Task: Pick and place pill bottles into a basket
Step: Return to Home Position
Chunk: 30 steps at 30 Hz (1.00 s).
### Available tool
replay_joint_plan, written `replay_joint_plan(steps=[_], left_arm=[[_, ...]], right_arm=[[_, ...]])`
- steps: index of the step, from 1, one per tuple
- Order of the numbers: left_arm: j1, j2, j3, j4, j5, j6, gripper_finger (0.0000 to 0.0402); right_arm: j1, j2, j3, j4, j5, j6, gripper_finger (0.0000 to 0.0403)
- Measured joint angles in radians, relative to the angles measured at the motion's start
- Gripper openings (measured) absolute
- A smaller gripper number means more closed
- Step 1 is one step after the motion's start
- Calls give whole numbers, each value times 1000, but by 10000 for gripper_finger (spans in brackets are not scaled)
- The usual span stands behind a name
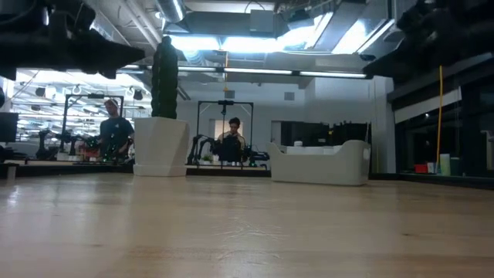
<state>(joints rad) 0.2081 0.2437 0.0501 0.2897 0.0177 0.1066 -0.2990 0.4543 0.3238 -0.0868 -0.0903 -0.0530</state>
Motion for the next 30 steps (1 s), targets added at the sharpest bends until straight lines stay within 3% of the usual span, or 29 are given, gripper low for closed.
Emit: replay_joint_plan(steps=[11,16,20,27,30], left_arm=[[0,-93,-42,-32,0,-5,1],[0,-112,-42,-29,-14,9,2],[0,-112,-42,-28,-35,3,1],[0,-112,-42,-24,-34,-61,4],[0,-112,-42,-24,-34,-70,2]], right_arm=[[0,-294,-20,-130,-19,-4,2],[0,-414,-21,-133,-71,86,2],[0,-447,-78,-101,-75,124,2],[0,-446,-268,119,-105,98,2],[0,-446,-301,138,-181,98,2]])
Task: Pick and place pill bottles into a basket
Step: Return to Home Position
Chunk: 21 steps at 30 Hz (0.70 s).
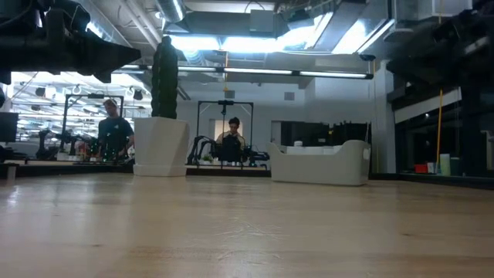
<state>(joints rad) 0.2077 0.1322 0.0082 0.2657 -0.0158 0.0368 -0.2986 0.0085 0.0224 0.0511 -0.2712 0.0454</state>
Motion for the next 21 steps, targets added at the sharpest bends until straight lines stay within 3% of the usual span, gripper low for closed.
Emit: replay_joint_plan(steps=[5,21], left_arm=[[0,0,0,-1,0,2,5],[0,0,0,-3,0,2,6]], right_arm=[[0,0,-10,9,-63,1,2],[0,5,-10,9,-64,90,18]])
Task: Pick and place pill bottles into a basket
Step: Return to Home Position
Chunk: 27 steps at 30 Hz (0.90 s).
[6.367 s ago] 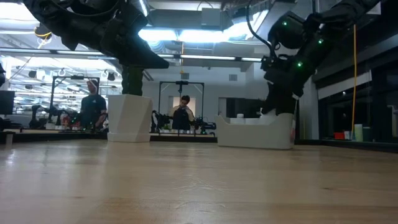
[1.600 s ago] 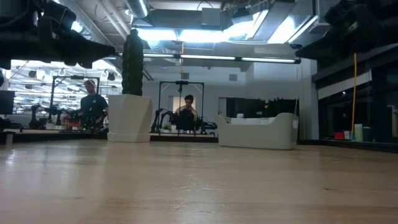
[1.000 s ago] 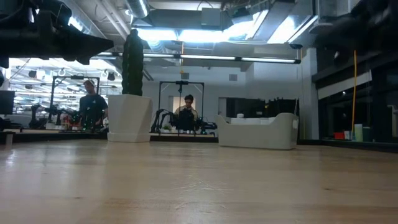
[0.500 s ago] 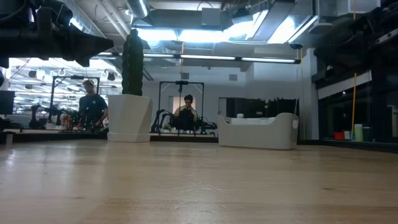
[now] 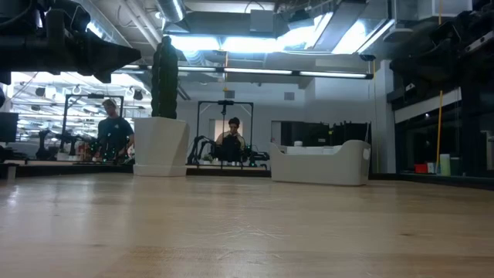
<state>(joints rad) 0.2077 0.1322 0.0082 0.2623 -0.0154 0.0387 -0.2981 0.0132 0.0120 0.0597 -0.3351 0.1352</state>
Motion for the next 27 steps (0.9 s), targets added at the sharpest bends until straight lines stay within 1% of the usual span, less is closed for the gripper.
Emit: replay_joint_plan(steps=[8,18,20,23,27], left_arm=[[0,0,0,0,0,0,13],[0,0,0,0,0,0,6],[0,0,0,0,0,0,7],[0,0,0,0,0,0,10],[0,0,0,0,0,0,13]], right_arm=[[0,0,0,0,0,-9,18],[0,0,0,0,0,20,19],[3,-1,0,-1,1,4,19],[29,-12,0,1,1,-49,19],[119,-12,0,-3,26,-117,19]])
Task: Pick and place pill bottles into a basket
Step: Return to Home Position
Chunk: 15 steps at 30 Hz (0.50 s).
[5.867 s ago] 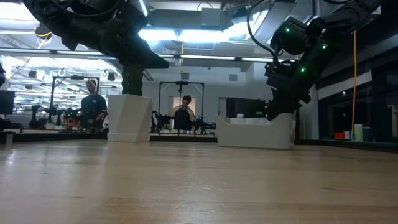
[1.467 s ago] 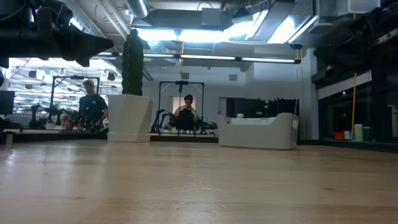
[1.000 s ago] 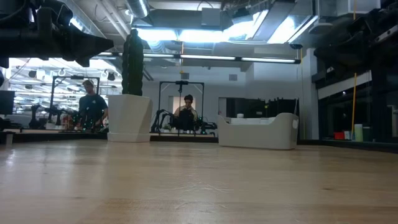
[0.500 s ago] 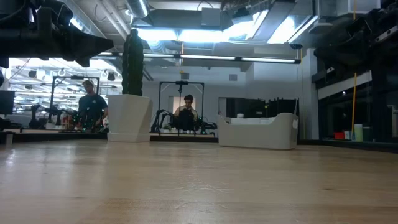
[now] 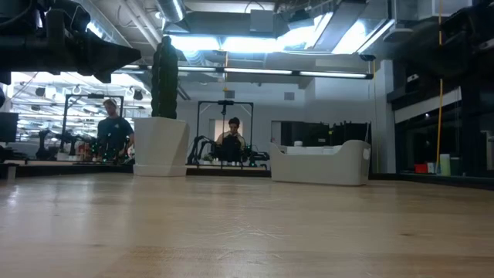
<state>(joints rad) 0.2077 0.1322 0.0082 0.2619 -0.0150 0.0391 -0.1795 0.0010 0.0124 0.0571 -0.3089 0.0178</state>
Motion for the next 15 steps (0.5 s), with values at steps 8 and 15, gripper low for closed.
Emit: replay_joint_plan(steps=[8,15], left_arm=[[0,0,0,0,0,0,6],[0,0,0,0,0,0,11]], right_arm=[[140,0,0,-12,87,3,19],[146,5,0,-11,90,4,19]])
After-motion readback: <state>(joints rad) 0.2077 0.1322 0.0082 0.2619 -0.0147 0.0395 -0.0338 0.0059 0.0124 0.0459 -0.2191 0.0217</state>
